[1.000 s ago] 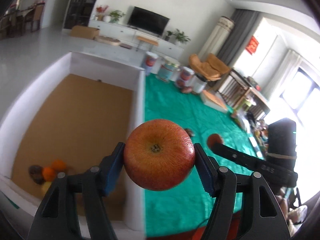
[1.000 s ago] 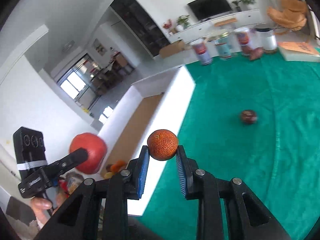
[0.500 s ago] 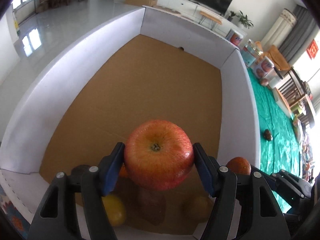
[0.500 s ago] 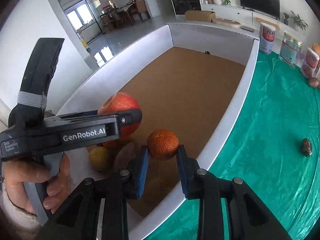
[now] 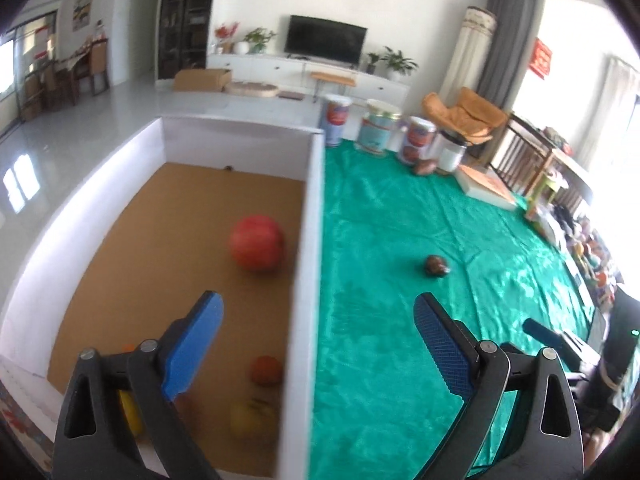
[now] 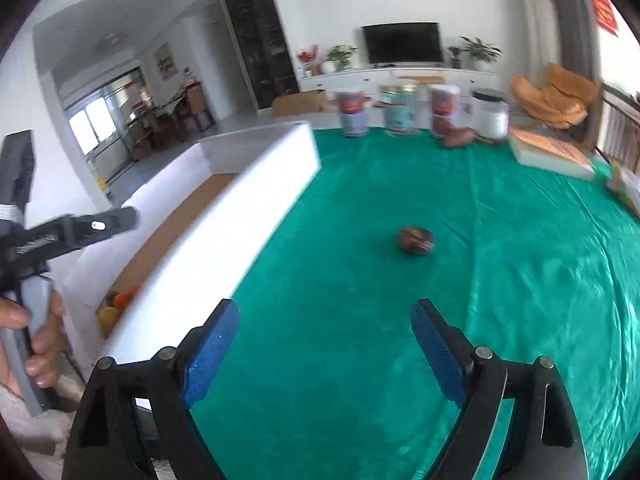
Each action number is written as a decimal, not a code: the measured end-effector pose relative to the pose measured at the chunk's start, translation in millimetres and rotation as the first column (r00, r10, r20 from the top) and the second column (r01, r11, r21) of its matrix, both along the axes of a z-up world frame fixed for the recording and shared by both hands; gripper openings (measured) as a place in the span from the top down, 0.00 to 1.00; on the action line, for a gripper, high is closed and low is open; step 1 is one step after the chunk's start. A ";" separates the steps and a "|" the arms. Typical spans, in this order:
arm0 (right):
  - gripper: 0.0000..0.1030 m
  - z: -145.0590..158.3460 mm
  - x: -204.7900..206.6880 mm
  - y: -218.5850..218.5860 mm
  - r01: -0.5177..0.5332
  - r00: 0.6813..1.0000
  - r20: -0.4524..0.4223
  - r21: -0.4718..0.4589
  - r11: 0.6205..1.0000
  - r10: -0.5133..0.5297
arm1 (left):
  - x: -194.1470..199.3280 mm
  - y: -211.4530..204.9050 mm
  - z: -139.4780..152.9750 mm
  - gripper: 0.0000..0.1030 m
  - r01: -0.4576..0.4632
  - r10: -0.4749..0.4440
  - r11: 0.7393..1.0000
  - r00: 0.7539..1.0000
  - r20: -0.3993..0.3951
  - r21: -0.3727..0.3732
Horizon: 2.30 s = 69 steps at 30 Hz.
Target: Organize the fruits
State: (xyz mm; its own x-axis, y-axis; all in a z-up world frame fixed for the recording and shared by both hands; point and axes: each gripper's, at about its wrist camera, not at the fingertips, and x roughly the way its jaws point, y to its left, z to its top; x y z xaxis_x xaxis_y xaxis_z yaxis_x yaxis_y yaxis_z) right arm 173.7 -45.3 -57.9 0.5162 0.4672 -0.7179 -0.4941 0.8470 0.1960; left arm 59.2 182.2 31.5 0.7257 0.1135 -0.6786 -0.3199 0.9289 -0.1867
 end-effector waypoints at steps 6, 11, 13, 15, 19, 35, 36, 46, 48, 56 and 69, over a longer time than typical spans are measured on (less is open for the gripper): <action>0.15 -52.9 9.7 -132.7 0.333 0.942 -0.015 -0.057 0.941 -0.334 | 40.6 -94.5 -35.1 0.03 0.222 -0.220 0.975 0.972 -0.078 0.017; 0.15 -38.7 11.7 -162.8 0.412 0.911 -0.003 0.001 0.911 -0.412 | 80.6 -139.5 -85.6 0.04 0.276 -0.260 0.958 0.952 -0.164 0.081; 0.14 -42.5 14.0 -162.8 0.417 0.909 -0.018 -0.008 0.909 -0.417 | 93.7 -141.5 -101.6 0.04 0.257 -0.236 0.962 0.953 -0.189 0.094; 0.14 -49.6 13.7 -163.7 0.418 0.907 -0.046 -0.015 0.908 -0.419 | 103.1 -136.4 -112.9 0.04 0.233 -0.211 0.968 0.957 -0.198 0.096; 0.14 -58.9 18.1 -158.7 0.425 0.903 -0.046 -0.042 0.904 -0.427 | 109.8 -127.3 -129.2 0.04 0.201 -0.172 0.970 0.964 -0.202 0.135; 0.06 -66.9 17.1 -138.2 0.410 0.910 0.007 -0.165 0.897 -0.414 | 112.9 -119.5 -143.4 0.00 0.170 -0.141 0.979 0.964 -0.225 0.114; 0.06 -67.0 17.0 -138.3 0.409 0.910 0.007 -0.164 0.898 -0.414 | 112.9 -119.4 -143.4 0.00 0.170 -0.141 0.979 0.964 -0.225 0.114; 0.01 -68.8 18.3 -132.6 0.383 0.921 0.004 -0.194 0.903 -0.390 | 112.7 -119.3 -143.3 0.00 0.170 -0.141 0.979 0.964 -0.225 0.114; 0.00 -69.2 18.2 -132.0 0.381 0.922 0.005 -0.199 0.903 -0.388 | 112.7 -119.3 -143.3 0.00 0.170 -0.141 0.979 0.964 -0.225 0.114; 0.00 -69.9 17.7 -131.0 0.375 0.924 0.007 -0.210 0.903 -0.383 | 112.5 -119.5 -143.3 0.00 0.170 -0.141 0.979 0.964 -0.225 0.114; 0.00 -70.9 18.5 -127.5 0.366 0.927 0.010 -0.235 0.901 -0.374 | 122.9 -124.6 -141.1 0.01 0.223 -0.198 0.971 0.953 -0.230 0.085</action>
State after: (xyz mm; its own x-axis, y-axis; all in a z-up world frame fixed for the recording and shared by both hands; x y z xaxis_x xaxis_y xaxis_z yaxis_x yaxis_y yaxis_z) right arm 192.2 -172.7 -128.8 0.5930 0.0686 -0.8022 -0.1330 0.9910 -0.0135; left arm 182.1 57.6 -109.6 0.5763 0.0562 -0.8153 -0.1365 0.9902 -0.0282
